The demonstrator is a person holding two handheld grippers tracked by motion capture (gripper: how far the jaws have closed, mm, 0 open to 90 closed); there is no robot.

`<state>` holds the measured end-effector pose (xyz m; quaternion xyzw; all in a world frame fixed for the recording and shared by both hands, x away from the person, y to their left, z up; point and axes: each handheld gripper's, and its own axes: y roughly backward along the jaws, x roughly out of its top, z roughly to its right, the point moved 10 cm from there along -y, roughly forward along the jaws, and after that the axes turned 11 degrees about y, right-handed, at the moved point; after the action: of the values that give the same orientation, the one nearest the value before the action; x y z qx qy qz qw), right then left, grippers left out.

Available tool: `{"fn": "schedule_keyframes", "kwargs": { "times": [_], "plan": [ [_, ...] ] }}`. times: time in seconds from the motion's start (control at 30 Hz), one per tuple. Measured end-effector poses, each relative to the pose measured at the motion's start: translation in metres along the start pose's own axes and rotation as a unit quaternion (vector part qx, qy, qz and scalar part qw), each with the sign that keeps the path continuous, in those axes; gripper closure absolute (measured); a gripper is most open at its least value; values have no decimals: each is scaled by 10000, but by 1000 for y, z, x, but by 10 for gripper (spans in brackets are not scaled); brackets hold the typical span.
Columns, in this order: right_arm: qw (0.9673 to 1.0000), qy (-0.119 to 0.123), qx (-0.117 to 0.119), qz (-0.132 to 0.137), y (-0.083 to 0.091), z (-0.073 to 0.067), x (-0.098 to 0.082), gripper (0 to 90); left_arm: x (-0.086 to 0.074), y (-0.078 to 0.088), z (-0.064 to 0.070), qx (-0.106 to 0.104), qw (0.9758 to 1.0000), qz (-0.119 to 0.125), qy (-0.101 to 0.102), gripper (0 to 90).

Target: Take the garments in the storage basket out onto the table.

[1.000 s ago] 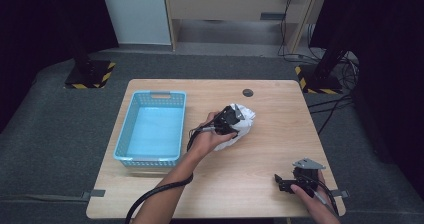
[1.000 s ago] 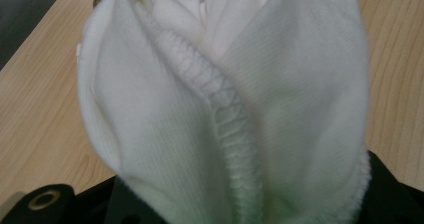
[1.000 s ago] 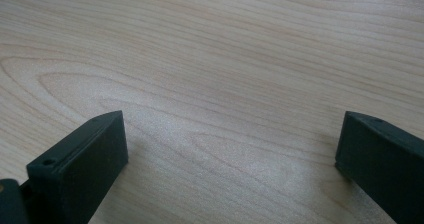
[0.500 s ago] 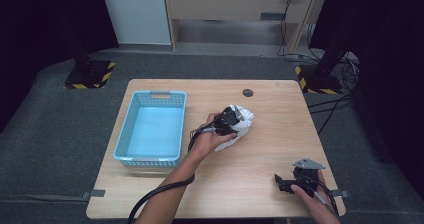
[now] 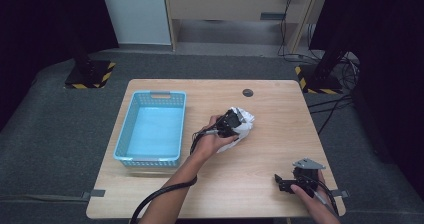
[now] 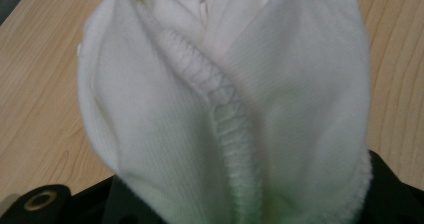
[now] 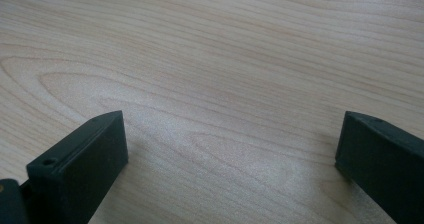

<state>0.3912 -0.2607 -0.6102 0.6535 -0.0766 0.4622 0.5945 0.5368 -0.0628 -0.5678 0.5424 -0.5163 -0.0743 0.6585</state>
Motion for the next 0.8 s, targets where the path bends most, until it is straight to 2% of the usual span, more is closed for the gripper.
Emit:
{"fn": "schedule_keyframes", "kwargs": {
  "times": [0.33,0.67,0.8],
  "plan": [
    [10000,14,-5,4,0,0,0,2,2,-4,7,35,9999,-48,-128,466],
    [10000,-1,0,0,0,0,0,2,0,-5,2,151,9998,-120,-53,453],
    [10000,-1,1,1,0,0,0,2,-1,-7,1,212,9997,-130,-21,389]
  ]
}}
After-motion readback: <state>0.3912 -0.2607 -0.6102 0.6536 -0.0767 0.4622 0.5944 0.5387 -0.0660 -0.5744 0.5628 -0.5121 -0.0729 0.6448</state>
